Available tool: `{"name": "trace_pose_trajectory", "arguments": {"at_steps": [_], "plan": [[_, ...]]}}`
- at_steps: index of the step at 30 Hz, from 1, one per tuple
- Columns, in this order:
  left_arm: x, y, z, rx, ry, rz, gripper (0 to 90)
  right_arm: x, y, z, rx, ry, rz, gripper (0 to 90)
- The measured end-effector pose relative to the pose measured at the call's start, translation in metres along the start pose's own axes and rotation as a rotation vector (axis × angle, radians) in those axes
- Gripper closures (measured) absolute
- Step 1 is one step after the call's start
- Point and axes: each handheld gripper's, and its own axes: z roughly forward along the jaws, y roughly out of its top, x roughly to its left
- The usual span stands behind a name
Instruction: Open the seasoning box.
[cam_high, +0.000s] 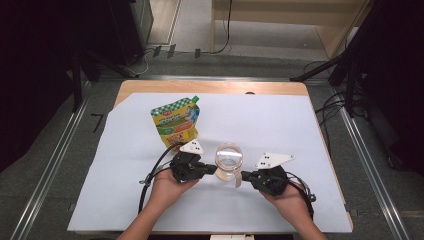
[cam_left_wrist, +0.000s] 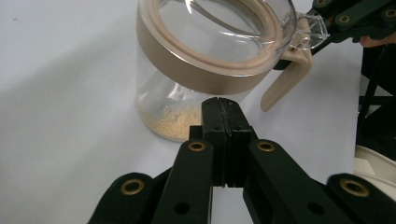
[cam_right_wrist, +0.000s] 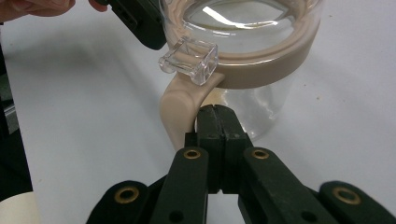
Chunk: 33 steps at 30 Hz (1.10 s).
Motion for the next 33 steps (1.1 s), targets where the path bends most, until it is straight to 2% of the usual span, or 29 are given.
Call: {"name": "trace_pose_trajectory", "arguments": {"at_steps": [13, 22, 28, 33], "plan": [[0.007, 0.002, 0.002, -0.023, 0.011, -0.017, 90.0, 0.013, 0.004, 0.010, 0.020, 0.039, -0.040, 90.0], [0.007, 0.009, 0.009, -0.013, 0.022, 0.013, 90.0, 0.028, 0.010, 0.023, 0.024, 0.060, -0.086, 90.0], [0.012, 0.011, 0.010, -0.009, 0.021, 0.016, 90.0, 0.032, 0.015, 0.032, 0.015, 0.070, -0.083, 90.0], [0.018, 0.012, 0.010, -0.016, 0.007, -0.002, 90.0, 0.035, 0.017, 0.035, -0.009, 0.051, -0.080, 90.0]]}}
